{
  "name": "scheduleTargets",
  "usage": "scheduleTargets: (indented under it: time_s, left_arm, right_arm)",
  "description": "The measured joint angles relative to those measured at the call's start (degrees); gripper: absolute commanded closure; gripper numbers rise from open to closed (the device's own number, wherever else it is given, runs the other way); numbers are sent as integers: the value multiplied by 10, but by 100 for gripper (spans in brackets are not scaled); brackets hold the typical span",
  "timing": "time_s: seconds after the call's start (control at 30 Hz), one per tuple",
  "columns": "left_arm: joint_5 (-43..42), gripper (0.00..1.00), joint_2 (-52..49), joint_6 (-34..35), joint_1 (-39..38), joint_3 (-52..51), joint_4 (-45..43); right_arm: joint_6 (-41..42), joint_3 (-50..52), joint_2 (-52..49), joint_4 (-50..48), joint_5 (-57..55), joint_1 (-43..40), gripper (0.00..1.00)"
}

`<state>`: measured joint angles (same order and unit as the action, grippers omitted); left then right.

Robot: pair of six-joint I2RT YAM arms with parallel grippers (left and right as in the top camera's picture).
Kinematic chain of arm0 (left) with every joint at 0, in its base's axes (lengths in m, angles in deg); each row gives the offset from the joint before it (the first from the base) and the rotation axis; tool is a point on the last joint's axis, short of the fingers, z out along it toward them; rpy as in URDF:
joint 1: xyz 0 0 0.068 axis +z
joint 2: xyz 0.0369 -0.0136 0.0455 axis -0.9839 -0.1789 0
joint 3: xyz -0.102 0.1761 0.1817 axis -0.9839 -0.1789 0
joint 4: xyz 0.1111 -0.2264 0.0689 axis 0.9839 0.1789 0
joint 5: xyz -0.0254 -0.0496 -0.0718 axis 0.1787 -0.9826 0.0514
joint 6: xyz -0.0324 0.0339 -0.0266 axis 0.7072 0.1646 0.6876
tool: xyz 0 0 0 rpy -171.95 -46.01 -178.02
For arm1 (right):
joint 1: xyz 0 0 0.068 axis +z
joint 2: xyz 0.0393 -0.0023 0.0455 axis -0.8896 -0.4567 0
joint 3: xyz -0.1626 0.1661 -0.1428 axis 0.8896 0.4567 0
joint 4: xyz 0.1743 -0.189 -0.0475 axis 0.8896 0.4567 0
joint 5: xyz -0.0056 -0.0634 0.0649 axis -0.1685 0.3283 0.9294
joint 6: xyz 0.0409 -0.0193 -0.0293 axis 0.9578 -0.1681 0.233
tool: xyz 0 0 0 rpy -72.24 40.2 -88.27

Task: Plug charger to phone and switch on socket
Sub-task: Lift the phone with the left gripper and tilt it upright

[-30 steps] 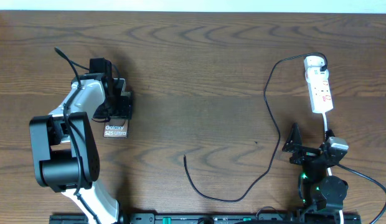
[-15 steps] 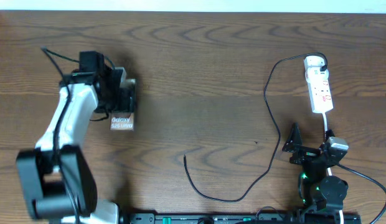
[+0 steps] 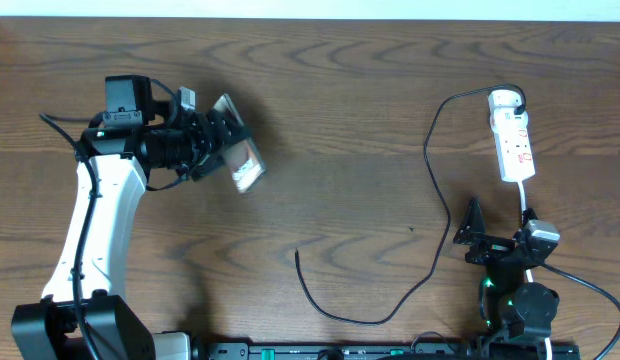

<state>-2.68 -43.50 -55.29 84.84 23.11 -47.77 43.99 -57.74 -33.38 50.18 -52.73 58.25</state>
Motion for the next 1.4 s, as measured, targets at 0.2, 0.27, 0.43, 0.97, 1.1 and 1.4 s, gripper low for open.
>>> scheduleTargets:
  time_s: [0.2,0.27,0.43,0.97,1.1,1.4]
  left_arm:
    - [-176,93,0,207,0,0,-1]
    - [-221,93,0,256,0,0,-1]
    - [-283,93,0,339,0,0,-1]
    - [-305,93,0,395,0,0,-25]
    - [-294,93,0,380,0,0,-43]
    - [-48,93,0,240,-2,0,-2]
  right_arm:
    - [0,0,0,0,0,0,1]
    - [0,0,0,0,0,0,1]
    - [0,0,0,0,0,0,1]
    - [0,0,0,0,0,0,1]
    - [0,0,0,0,0,0,1]
    - [0,0,0,0,0,0,1]
